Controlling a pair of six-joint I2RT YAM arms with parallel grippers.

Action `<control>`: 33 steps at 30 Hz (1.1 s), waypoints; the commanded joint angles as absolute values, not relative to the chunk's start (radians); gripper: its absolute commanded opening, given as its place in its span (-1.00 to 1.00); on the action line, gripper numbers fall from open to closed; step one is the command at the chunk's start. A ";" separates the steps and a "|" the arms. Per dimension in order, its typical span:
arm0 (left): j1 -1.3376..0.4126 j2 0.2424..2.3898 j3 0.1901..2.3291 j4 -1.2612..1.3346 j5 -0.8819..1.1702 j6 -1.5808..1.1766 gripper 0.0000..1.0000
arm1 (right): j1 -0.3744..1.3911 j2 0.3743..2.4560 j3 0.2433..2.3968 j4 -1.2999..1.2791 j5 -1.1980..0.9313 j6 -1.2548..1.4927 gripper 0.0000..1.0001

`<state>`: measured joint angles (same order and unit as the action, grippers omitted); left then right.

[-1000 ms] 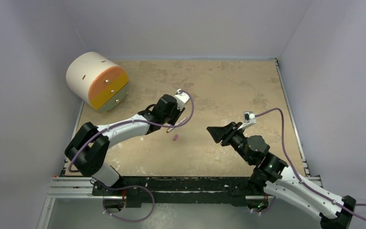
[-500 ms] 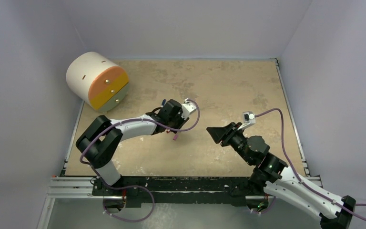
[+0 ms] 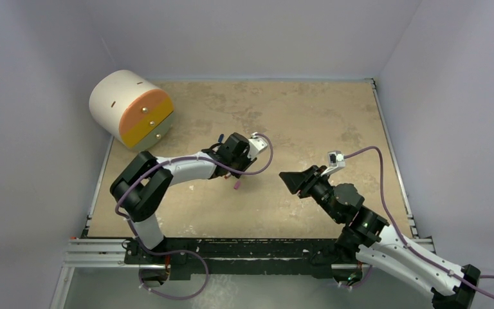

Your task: Insert the pens into the pen caps

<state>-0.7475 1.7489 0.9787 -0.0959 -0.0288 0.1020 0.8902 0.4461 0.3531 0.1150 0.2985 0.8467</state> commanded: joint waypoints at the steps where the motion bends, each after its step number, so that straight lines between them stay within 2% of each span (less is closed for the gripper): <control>1: -0.750 1.756 1.002 -0.096 -0.058 0.117 -0.46 | 0.891 0.451 0.355 0.147 0.313 0.854 -0.17; 15: -0.748 1.811 1.044 -0.129 -0.146 0.129 -0.48 | 0.891 0.437 0.345 0.138 0.316 0.858 -0.17; 16: -0.748 1.814 1.042 -0.133 -0.146 0.124 -0.51 | 0.891 0.438 0.343 0.138 0.316 0.859 -0.17; 19: -0.748 1.807 1.028 -0.130 -0.140 0.109 -0.93 | 0.891 0.448 0.338 0.144 0.313 0.861 -0.17; 20: -0.748 1.800 1.015 -0.121 -0.142 0.100 -1.00 | 0.891 0.453 0.338 0.147 0.313 0.861 -0.17; 27: -0.748 1.743 0.991 -0.075 -0.097 0.064 -1.00 | 0.891 0.535 0.373 0.182 0.335 0.800 -0.18; 33: -0.748 1.556 0.915 0.045 -0.072 0.003 -1.00 | 0.893 0.743 0.448 0.127 0.381 0.815 -0.18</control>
